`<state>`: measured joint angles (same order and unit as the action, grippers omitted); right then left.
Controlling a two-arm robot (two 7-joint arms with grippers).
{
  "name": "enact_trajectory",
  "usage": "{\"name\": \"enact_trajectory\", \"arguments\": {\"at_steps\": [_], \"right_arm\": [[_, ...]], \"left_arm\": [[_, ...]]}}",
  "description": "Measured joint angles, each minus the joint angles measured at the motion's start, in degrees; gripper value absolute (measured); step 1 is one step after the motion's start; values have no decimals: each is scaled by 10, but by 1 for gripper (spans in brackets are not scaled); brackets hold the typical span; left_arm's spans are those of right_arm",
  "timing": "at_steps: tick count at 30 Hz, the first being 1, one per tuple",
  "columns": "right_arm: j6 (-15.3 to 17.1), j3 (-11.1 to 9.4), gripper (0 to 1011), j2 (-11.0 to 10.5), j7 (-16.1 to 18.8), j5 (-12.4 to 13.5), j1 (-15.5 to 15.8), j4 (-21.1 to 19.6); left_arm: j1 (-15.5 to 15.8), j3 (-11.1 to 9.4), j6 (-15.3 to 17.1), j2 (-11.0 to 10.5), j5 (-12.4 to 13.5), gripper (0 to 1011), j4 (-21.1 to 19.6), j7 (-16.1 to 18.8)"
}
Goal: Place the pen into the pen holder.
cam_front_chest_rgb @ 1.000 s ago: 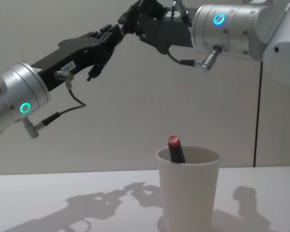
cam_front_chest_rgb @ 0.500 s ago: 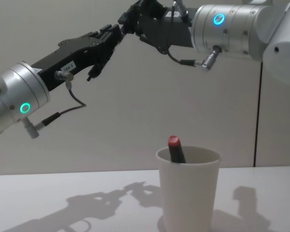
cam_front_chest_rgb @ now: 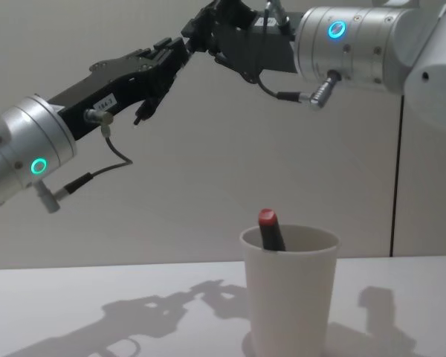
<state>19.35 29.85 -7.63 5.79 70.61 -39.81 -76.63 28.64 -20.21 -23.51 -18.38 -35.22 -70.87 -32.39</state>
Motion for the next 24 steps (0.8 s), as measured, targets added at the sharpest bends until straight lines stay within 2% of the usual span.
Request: {"name": "enact_trajectory", "arguments": {"at_steps": [10,13,15,16,17,24], "right_arm": [[0,0,118,0,0,0,0,0],[0,0,118,0,0,0,0,0],[0,0,118,0,0,0,0,0],[0,0,118,0,0,0,0,0],[0,0,118,0,0,0,0,0],[-1,-2,118,-1,0,-2,-1,-1]], "left_arm": [[0,0,0,0,0,133,0,0],[0,0,0,0,0,174,0,0],[0,0,0,0,0,272,0,0],[0,0,0,0,0,272,0,0],[0,0,0,0,0,327,0,0],[0,0,0,0,0,527,0,0]]}}
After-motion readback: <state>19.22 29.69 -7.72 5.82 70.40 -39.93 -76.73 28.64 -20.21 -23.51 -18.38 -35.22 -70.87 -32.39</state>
